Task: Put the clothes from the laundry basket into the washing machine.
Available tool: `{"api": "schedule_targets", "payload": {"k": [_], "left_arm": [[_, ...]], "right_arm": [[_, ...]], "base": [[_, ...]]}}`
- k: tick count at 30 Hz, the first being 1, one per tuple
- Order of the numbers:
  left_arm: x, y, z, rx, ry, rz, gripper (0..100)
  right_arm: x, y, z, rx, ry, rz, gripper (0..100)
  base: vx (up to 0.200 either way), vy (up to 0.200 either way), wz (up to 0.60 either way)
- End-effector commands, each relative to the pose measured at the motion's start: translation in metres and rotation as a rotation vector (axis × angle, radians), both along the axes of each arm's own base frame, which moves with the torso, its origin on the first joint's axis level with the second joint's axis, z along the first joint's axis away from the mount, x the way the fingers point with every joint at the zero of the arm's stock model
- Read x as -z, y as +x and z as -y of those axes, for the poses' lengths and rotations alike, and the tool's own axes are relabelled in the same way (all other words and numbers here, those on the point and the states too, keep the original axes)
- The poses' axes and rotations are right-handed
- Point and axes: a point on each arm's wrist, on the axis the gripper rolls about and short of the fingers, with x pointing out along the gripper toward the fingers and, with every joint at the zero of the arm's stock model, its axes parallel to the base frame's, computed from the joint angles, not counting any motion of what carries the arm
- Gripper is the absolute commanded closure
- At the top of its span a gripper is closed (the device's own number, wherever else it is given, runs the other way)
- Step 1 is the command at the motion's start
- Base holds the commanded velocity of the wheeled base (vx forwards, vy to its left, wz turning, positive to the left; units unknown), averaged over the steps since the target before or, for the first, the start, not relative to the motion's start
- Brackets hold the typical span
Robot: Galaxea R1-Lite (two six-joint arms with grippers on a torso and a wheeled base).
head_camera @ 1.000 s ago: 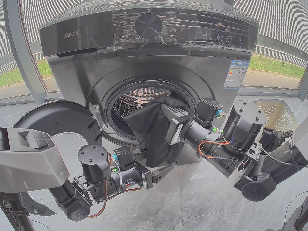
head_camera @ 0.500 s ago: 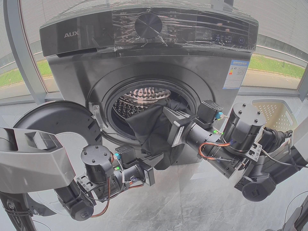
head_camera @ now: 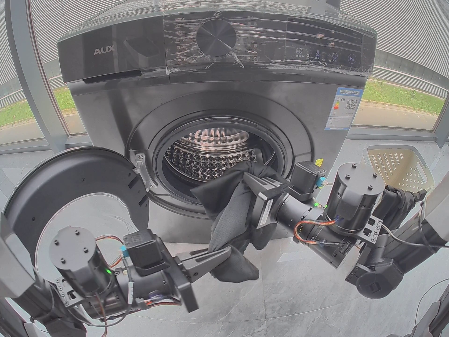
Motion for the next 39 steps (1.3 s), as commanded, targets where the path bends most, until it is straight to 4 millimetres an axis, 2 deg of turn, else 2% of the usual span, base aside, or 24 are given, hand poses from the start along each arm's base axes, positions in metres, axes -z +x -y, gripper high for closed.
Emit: {"api": "schedule_targets", "payload": {"k": [1, 6, 11, 12, 27, 34, 39], "left_arm": [[-0.024, -0.024, -0.021, 0.043, -0.07, 0.064, 100], [-0.03, -0.025, -0.023, 0.045, -0.093, 0.087, 100], [-0.033, -0.024, -0.022, 0.04, -0.103, 0.095, 100], [-0.033, -0.023, -0.022, 0.039, -0.103, 0.095, 100], [-0.052, 0.002, -0.023, -0.079, -0.169, 0.159, 100], [-0.059, 0.01, -0.023, -0.136, -0.194, 0.177, 100], [-0.065, 0.016, -0.025, -0.168, -0.211, 0.197, 100]], "right_arm": [[0.01, -0.005, 0.001, -0.011, -0.025, -0.03, 100], [0.026, -0.011, -0.002, -0.032, -0.065, -0.066, 100], [0.031, -0.014, -0.006, -0.046, -0.074, -0.076, 100], [0.033, -0.015, -0.006, -0.049, -0.079, -0.08, 0], [0.038, -0.013, 0.001, -0.026, -0.09, -0.102, 0], [0.05, -0.006, 0.02, 0.028, -0.159, -0.13, 0], [0.062, -0.012, 0.03, 0.03, -0.203, -0.173, 0]], "base": [[0.0, 0.0, 0.0], [0.0, 0.0, 0.0], [0.0, 0.0, 0.0], [0.0, 0.0, 0.0], [0.0, 0.0, 0.0], [0.0, 0.0, 0.0], [0.0, 0.0, 0.0]]}}
